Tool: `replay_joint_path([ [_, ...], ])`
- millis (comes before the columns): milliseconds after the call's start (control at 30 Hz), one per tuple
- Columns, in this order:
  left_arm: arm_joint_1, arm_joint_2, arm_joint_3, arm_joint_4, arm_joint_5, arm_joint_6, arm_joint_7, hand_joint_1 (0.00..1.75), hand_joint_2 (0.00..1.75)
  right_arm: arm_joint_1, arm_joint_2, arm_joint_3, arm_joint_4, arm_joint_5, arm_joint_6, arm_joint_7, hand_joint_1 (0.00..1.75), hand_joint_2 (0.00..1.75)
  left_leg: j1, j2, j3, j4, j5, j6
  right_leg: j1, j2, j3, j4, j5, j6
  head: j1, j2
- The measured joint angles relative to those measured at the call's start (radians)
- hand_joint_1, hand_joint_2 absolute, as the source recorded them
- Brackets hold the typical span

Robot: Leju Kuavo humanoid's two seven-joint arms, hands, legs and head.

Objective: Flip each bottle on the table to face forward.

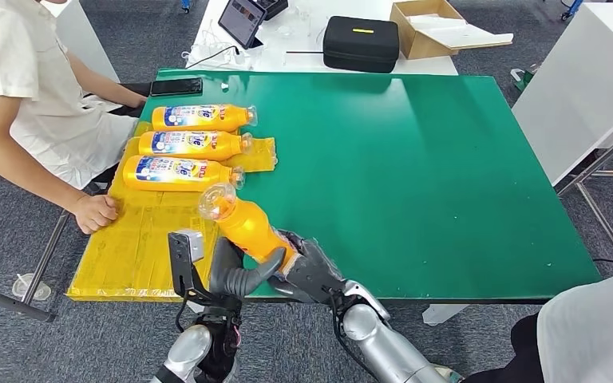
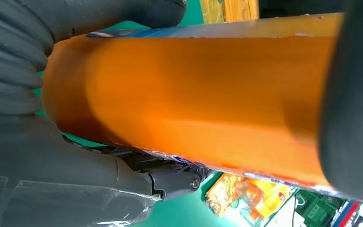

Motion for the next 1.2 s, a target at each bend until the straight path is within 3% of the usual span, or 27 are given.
replay_joint_path([
  [33,-0.001,0.000,0.000,-0.003,-0.005,0.009,-0.004,1.75,1.75,-0.003,0.002,0.006,0.003,0.001,0.001,0.002,1.75,1.75,0.000,0.000,0.000,0.000,0.000,0.000,0.000,0.000,0.000,0.000,0.000,0.000,0.000,0.000],
  [333,-0.003,-0.001,0.028,-0.016,0.064,-0.037,0.013,1.75,1.75,-0.028,0.008,0.049,0.024,0.031,-0.009,0.030,1.75,1.75,0.000,0.000,0.000,0.000,0.000,0.000,0.000,0.000,-0.001,0.000,0.000,0.000,0.000,0.000],
  [367,-0.003,-0.001,0.034,-0.018,0.078,-0.054,0.020,1.75,1.75,-0.030,0.008,0.051,0.025,0.033,-0.011,0.031,1.61,1.75,0.000,0.000,0.000,0.000,0.000,0.000,0.000,0.000,-0.001,0.000,0.000,0.000,0.000,0.000],
  [467,-0.002,0.001,0.056,-0.020,0.121,-0.113,0.045,1.75,1.75,-0.034,0.008,0.055,0.030,0.036,-0.012,0.030,0.30,1.75,0.000,0.000,0.000,0.000,0.000,0.000,0.000,0.000,-0.001,0.000,0.000,0.000,0.000,0.000],
  [500,-0.002,0.001,0.062,-0.021,0.135,-0.134,0.053,1.75,1.75,-0.034,0.008,0.057,0.032,0.037,-0.012,0.028,0.00,1.75,0.000,0.000,0.000,0.000,0.000,0.000,0.000,0.000,-0.001,0.000,0.000,0.000,0.000,0.000],
  [600,-0.002,0.002,0.076,-0.026,0.183,-0.204,0.085,1.75,1.75,-0.036,0.010,0.062,0.039,0.035,-0.019,0.013,0.00,1.75,0.000,0.000,-0.001,0.000,0.000,0.000,0.000,0.000,-0.001,0.000,0.000,0.000,0.000,0.000],
  [733,0.000,0.005,0.095,-0.028,0.224,-0.263,0.107,1.75,1.75,-0.036,0.016,0.058,0.047,0.024,-0.032,-0.004,0.00,0.00,0.000,0.000,-0.001,0.000,0.000,0.000,0.000,0.000,-0.001,0.000,0.000,0.000,0.000,0.000],
  [833,0.005,0.005,0.103,-0.034,0.216,-0.260,0.098,1.75,1.75,-0.034,0.021,0.056,0.049,0.028,-0.065,-0.015,0.00,0.00,0.000,0.000,-0.001,0.000,0.000,0.000,0.000,0.000,-0.001,0.000,0.000,0.000,0.000,0.000],
  [900,0.012,0.005,0.108,-0.053,0.178,-0.225,0.074,1.75,1.75,-0.025,0.024,0.050,0.050,0.056,-0.135,-0.025,0.00,0.00,0.000,0.000,-0.001,0.000,0.000,0.000,0.000,0.000,-0.001,0.000,0.000,0.000,0.000,0.000],
  [1067,0.030,0.018,0.163,-0.141,-0.144,0.032,-0.022,1.75,1.75,0.048,0.018,-0.006,0.041,0.367,-0.549,0.027,0.00,0.00,0.000,0.000,-0.001,0.000,0.000,0.000,0.000,0.000,-0.002,0.000,0.000,0.000,0.000,0.000],
  [1200,0.052,0.035,0.222,-0.207,-0.262,0.078,-0.033,1.75,1.75,0.121,-0.002,-0.092,0.013,0.519,-0.631,0.068,0.00,0.00,0.000,-0.002,-0.002,0.000,0.000,0.000,0.000,-0.001,-0.002,0.000,-0.001,0.000,0.000,0.000],
])
